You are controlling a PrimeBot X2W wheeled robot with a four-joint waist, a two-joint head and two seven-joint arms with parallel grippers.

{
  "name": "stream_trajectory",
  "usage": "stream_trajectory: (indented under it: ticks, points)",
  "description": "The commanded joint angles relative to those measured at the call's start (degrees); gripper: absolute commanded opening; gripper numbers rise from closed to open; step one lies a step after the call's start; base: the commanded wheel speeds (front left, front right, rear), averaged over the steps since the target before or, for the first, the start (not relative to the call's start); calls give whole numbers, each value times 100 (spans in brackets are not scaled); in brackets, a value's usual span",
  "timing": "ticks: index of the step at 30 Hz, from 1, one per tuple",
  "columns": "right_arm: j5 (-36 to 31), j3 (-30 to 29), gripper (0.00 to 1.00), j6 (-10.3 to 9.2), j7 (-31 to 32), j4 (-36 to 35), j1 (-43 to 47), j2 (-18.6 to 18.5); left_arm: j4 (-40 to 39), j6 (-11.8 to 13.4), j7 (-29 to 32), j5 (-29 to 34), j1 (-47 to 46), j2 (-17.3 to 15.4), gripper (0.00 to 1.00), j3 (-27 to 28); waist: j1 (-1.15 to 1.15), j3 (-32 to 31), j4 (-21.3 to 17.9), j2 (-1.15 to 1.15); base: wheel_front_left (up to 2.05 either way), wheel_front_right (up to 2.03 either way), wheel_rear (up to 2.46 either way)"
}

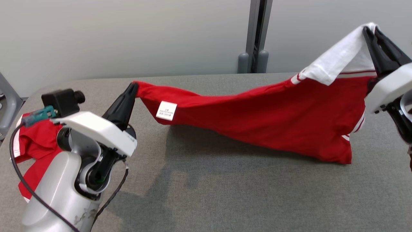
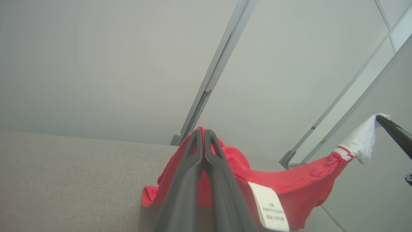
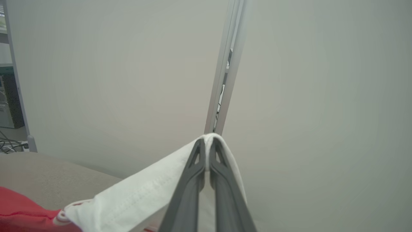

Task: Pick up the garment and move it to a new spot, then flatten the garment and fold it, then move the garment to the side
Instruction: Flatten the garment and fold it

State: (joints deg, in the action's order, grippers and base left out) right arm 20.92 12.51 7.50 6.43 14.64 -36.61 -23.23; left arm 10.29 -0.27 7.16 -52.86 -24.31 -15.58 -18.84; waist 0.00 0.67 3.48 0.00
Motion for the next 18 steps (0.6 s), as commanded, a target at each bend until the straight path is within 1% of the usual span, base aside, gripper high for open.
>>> stream_trajectory:
  ticks: [1,4,6,9,10,11,12,18]
  points:
    - [81,173,0,-1,-66,191,-304,-77,-88,116,128,-33,-229,32,0,32,0,-84,8,0,0,0,0]
    - [133,333,0,-2,-106,335,-599,-165,-166,189,224,-96,-383,41,0,83,0,-121,-5,0,0,0,0]
    - [150,582,0,-2,-163,528,-1003,-237,-284,302,289,-148,-627,68,0,166,0,-140,-29,0,0,0,0]
    - [196,756,0,-2,-224,723,-1430,-280,-348,425,395,-245,-844,118,0,248,0,-149,-57,0,0,0,0]
    - [206,785,0,-2,-262,807,-1563,-300,-367,478,432,-266,-932,133,0,276,0,-153,-64,0,0,0,0]
    - [236,853,0,-2,-323,985,-1812,-321,-362,617,477,-278,-1111,167,0,324,0,-160,-72,0,0,0,0]
    - [245,886,0,-2,-350,1070,-1937,-314,-358,664,508,-239,-1191,160,0,318,0,-162,-77,0,0,0,0]
    - [233,1071,0,-2,-515,1610,-2648,-259,-221,796,591,-194,-1580,132,0,369,0,-136,-131,0,0,0,0]
